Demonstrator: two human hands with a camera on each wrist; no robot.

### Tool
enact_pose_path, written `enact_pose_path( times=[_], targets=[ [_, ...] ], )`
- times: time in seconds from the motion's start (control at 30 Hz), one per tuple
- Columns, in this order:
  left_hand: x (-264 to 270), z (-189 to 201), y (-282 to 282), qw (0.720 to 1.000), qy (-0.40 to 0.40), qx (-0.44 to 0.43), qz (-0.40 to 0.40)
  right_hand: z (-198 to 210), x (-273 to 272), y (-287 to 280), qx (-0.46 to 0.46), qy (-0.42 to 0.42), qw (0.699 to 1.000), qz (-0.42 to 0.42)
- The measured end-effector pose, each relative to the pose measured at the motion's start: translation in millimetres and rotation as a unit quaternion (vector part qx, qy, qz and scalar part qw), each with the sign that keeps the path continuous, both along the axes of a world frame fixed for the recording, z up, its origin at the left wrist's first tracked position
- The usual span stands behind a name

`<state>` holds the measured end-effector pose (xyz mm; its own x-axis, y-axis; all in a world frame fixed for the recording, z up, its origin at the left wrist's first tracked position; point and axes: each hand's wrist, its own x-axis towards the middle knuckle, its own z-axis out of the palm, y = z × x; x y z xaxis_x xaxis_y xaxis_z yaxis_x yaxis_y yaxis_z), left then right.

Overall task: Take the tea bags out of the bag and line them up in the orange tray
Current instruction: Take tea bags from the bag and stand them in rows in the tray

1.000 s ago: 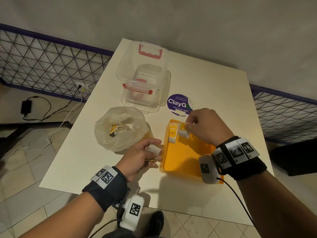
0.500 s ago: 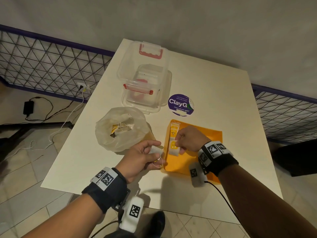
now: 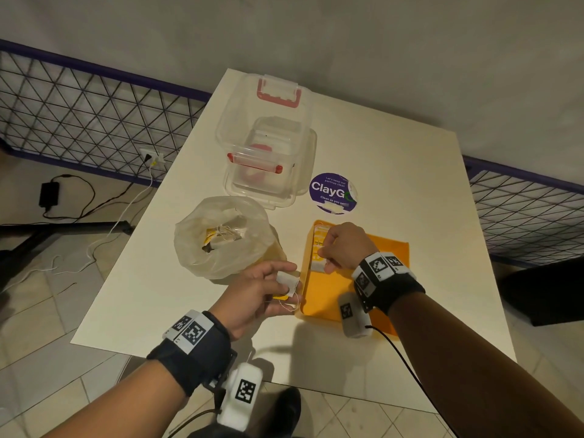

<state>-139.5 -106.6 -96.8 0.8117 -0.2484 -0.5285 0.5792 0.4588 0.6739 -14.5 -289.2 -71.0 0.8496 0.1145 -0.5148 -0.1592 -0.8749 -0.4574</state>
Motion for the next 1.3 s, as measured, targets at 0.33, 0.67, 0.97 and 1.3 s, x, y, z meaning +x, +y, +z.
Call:
enact_pose_path(
  times=[0.33, 0.67, 0.97, 1.3],
  targets=[
    [1, 0, 3, 1.000, -0.004, -0.005, -0.018, 11, -5, -4, 0.006, -0.004, 1.000, -0.024],
    [6, 4, -2, 1.000, -0.016, 0.014, 0.003, 36, -59, 6, 0.102, -0.119, 0.952, 0.263],
    [9, 13, -2, 1.000, -0.019, 0.015, -0.015, 25, -62, 9, 0.147, -0.150, 0.961, 0.177],
    [12, 11, -5, 0.998, -0.036, -0.010, 0.053, 29, -58, 8, 0.212, -0.001, 0.977, -0.034]
  ],
)
